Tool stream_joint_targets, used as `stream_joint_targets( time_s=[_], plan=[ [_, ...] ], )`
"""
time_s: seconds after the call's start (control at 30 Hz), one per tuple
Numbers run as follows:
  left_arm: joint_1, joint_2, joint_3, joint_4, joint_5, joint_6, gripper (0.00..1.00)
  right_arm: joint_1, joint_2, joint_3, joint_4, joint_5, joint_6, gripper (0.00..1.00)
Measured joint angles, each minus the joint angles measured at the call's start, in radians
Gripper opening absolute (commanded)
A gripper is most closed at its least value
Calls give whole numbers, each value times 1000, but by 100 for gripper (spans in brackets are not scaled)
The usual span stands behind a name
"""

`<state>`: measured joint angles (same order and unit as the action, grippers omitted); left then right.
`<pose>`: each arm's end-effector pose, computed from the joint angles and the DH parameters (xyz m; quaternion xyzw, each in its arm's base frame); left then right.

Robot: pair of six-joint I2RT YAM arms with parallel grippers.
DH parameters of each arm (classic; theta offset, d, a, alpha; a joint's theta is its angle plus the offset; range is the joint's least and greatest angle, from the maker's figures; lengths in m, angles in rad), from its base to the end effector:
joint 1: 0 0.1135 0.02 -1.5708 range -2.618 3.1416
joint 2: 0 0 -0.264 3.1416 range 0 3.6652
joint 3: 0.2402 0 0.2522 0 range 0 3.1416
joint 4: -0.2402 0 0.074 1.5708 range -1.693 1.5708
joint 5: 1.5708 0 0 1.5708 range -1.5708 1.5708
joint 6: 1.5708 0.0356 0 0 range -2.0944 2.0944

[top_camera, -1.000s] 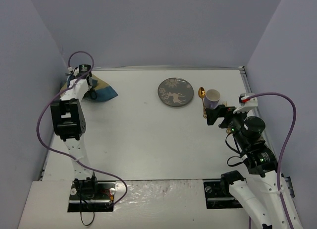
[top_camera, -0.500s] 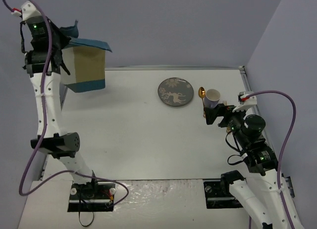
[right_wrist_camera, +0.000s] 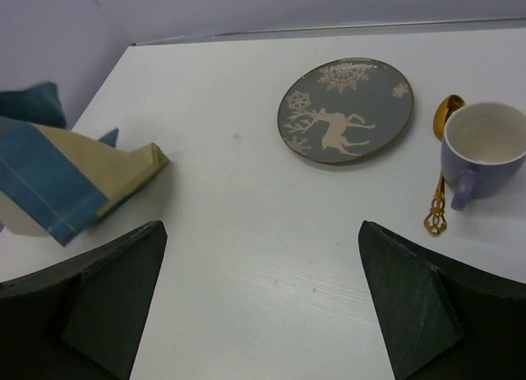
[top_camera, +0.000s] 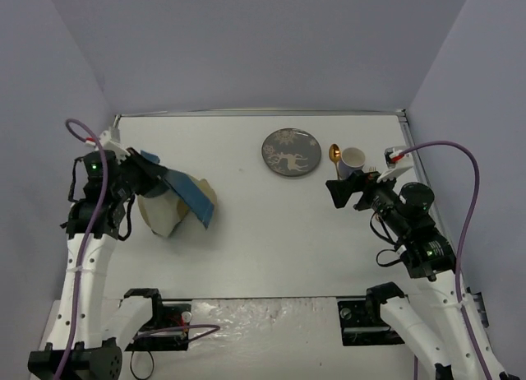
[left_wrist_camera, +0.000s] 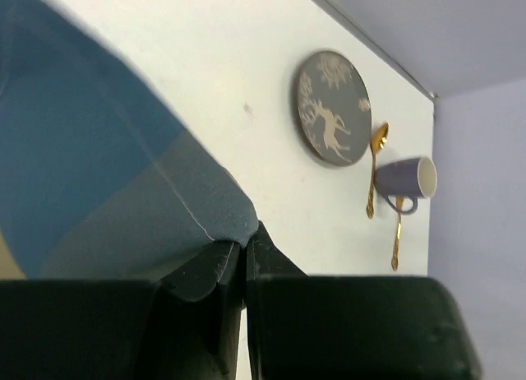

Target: Set the dinner table for one person

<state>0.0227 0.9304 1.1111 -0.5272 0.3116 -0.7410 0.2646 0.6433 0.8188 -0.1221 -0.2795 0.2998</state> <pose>0.1941 -0.0065 0.3916 -0.2185 0.7835 -0.3184 0.4868 0.1399 0.0481 0.3795 -0.0891 0.6829 0.2922 0.6635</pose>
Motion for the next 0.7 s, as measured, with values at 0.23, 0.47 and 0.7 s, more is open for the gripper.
stream_joint_targets(
  time_s=[0.23,0.47,0.7],
  plan=[
    [-74,-164,-410,8,81,-88,0,13,123,-50,57,-85,65,100],
    [-80,54,-215,158,86,-141,0,21,206,-59,67,-92,93,100],
    [-116,269,200,258,106,-154,0,32,244,-30,75,-82,94,100]
  ],
)
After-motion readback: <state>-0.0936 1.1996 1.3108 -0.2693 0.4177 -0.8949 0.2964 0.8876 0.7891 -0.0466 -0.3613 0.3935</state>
